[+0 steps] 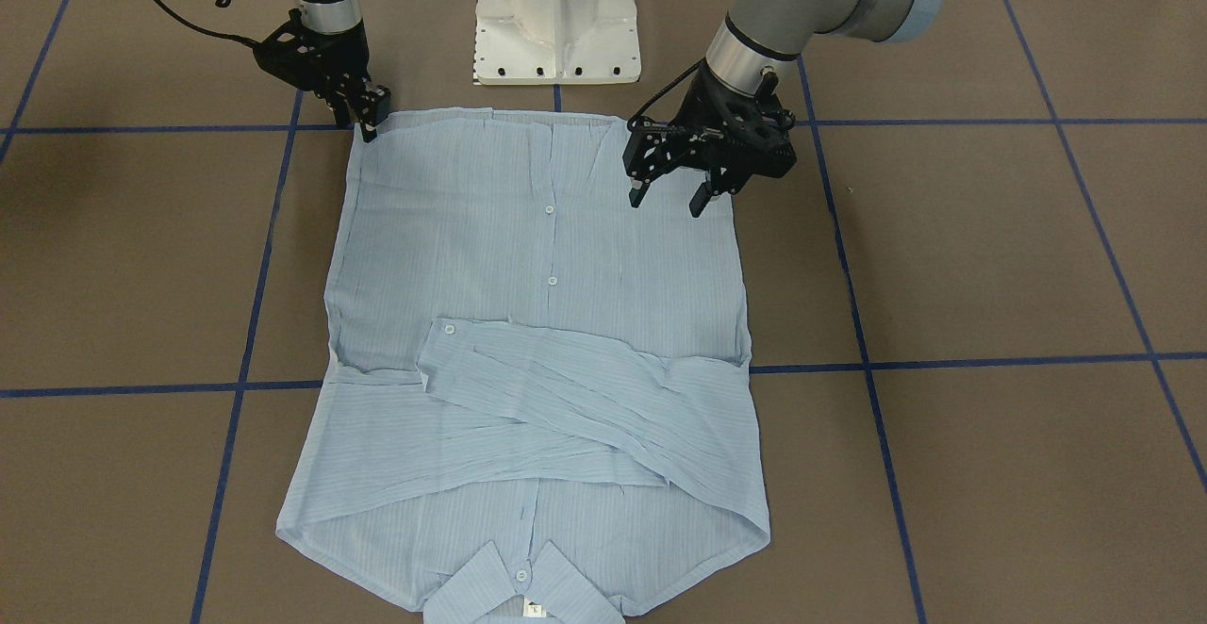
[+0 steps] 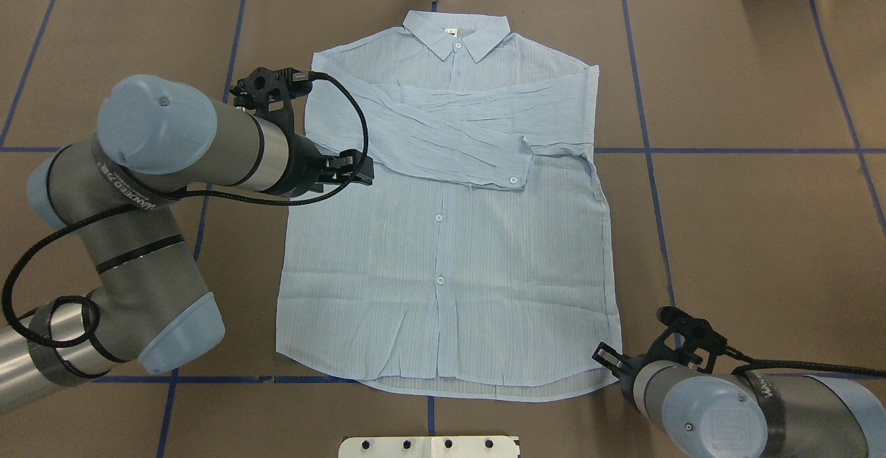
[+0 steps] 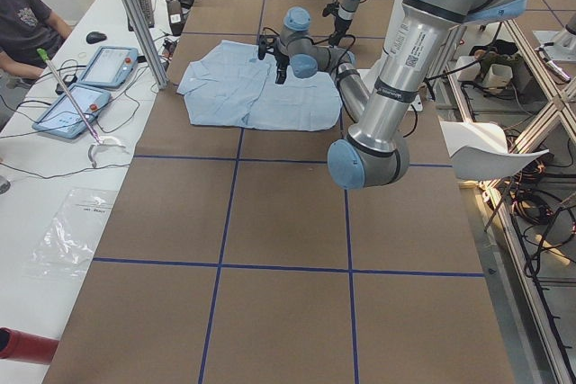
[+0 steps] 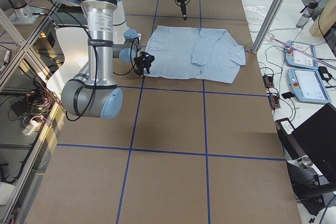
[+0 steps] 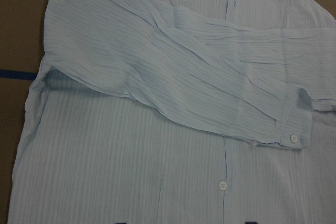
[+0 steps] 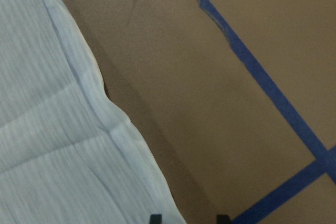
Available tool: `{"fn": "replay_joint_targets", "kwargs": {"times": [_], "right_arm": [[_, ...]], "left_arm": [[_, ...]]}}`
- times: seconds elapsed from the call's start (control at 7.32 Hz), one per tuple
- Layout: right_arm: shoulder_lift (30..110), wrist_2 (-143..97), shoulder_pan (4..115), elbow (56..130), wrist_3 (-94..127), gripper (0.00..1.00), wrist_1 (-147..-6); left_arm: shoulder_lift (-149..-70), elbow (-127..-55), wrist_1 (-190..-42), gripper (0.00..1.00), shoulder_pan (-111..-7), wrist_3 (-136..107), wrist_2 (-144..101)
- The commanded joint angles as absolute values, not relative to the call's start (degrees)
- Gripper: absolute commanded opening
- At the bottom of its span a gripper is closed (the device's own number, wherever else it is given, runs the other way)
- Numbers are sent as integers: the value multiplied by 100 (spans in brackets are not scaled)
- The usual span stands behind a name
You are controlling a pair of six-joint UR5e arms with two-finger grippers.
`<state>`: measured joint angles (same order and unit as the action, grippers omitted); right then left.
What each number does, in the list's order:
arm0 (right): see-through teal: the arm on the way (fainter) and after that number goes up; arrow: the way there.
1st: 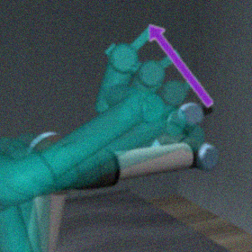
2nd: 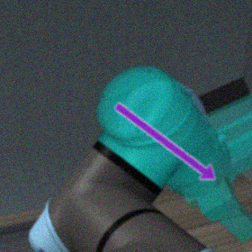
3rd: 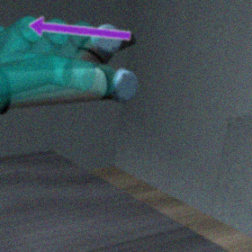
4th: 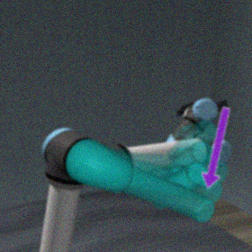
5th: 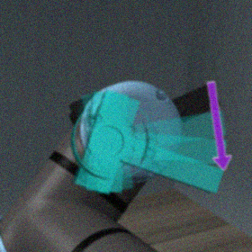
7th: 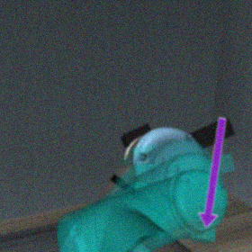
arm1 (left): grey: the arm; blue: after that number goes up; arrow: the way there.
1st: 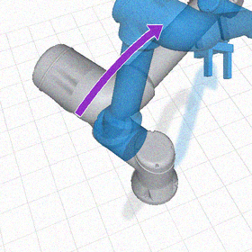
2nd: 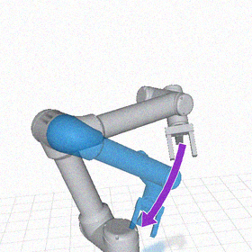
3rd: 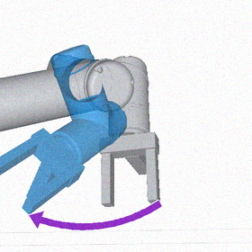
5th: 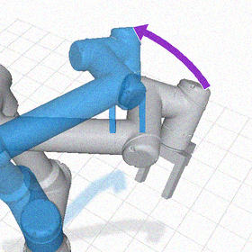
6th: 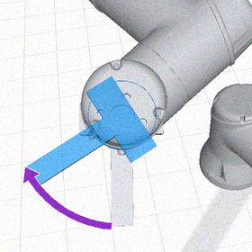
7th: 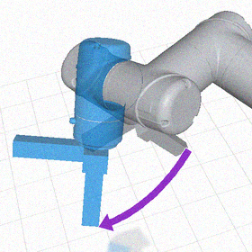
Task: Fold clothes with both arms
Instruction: 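Move both grippers to the shirt hem corners nearest the robot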
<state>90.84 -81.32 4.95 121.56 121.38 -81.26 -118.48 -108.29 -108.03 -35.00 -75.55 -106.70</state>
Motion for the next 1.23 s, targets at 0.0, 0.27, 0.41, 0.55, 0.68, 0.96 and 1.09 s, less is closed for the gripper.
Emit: {"fn": "replay_joint_targets", "kwargs": {"times": [0.0, 0.27, 0.41, 0.55, 0.68, 0.96, 1.09], "right_arm": [[9070, -8156, 492, 12181, 12138, 0, -8121], [9088, -8191, 510, 12216, 12129, 0, -8121], [9105, -8218, 527, 12252, 12103, 0, -8121], [9323, -8287, 536, 12461, 12085, 0, -8121], [9647, -8427, 554, 12715, 12068, 0, -8112], [9703, -8464, 545, 12762, 12067, 0, -8104], [9703, -8464, 536, 12753, 12067, 0, -8104]], "left_arm": [[-11848, -10828, -10810, 81, -3498, -7620, -10661], [-11804, -10837, -10802, 81, -3489, -7629, -10635], [-11664, -10907, -10793, 80, -3481, -7812, -10565], [-11498, -10986, -10776, 80, -3393, -8040, -10356], [-11348, -11073, -10723, 79, -3036, -8338, -9997], [-10533, -11836, -10339, 78, -2062, -9057, -9127], [-10512, -11839, -10031, 78, -1700, -9349, -8845]]}}
